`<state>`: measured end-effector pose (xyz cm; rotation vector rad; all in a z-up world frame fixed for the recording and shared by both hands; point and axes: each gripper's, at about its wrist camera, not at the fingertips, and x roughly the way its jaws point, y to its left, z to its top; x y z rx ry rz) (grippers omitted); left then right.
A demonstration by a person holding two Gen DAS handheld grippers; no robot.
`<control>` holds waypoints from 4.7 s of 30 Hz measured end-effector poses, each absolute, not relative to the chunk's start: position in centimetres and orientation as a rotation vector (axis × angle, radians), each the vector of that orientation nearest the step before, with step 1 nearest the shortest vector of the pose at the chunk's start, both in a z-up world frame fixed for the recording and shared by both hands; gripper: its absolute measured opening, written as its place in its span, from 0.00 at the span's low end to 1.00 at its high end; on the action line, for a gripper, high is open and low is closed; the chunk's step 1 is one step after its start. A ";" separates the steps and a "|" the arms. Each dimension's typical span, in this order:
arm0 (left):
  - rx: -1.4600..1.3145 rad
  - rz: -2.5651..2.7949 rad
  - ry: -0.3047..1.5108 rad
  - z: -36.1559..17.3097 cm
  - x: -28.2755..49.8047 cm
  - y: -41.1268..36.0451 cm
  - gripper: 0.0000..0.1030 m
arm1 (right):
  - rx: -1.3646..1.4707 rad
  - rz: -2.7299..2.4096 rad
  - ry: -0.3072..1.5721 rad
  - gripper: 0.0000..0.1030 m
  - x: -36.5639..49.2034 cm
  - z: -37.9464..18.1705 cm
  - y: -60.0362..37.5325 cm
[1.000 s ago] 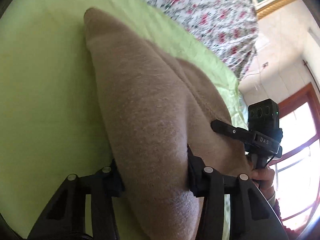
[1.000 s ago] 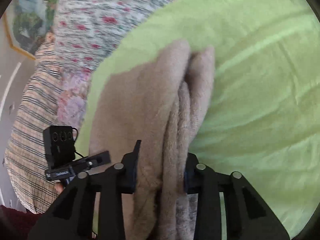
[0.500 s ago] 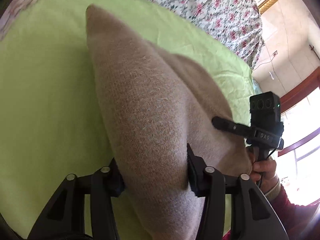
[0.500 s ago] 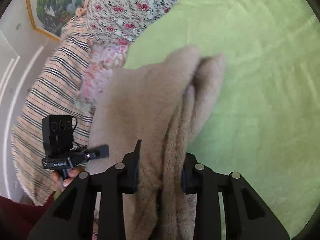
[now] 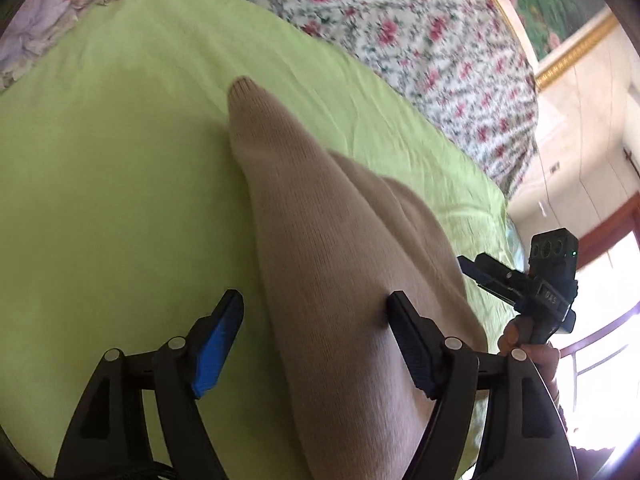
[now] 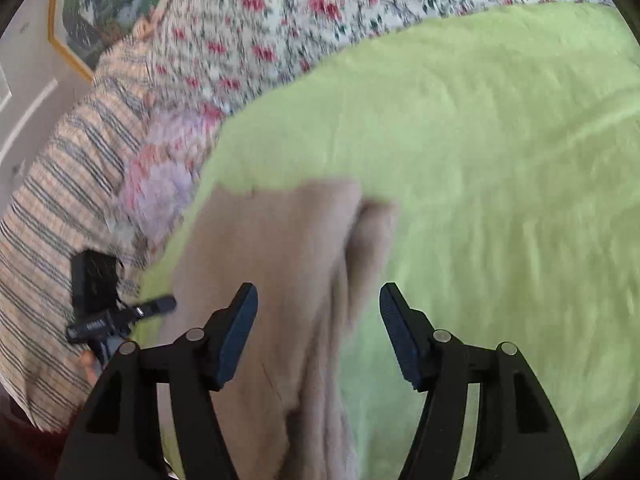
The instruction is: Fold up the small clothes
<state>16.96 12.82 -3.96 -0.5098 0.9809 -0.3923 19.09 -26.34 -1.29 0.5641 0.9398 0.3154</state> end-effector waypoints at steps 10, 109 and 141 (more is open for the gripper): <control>-0.390 -0.226 0.971 -3.4 20.0 11.4 0.67 | 0.603 0.293 0.822 0.08 19.2 0.6 -25.2; -0.139 -0.411 0.968 -5.7 0.9 0.1 0.13 | 0.488 0.120 0.858 0.13 12.0 -0.3 -24.7; -0.205 -0.323 0.927 -2.5 2.6 4.4 0.19 | 0.457 0.274 0.893 0.09 6.6 -0.2 -20.7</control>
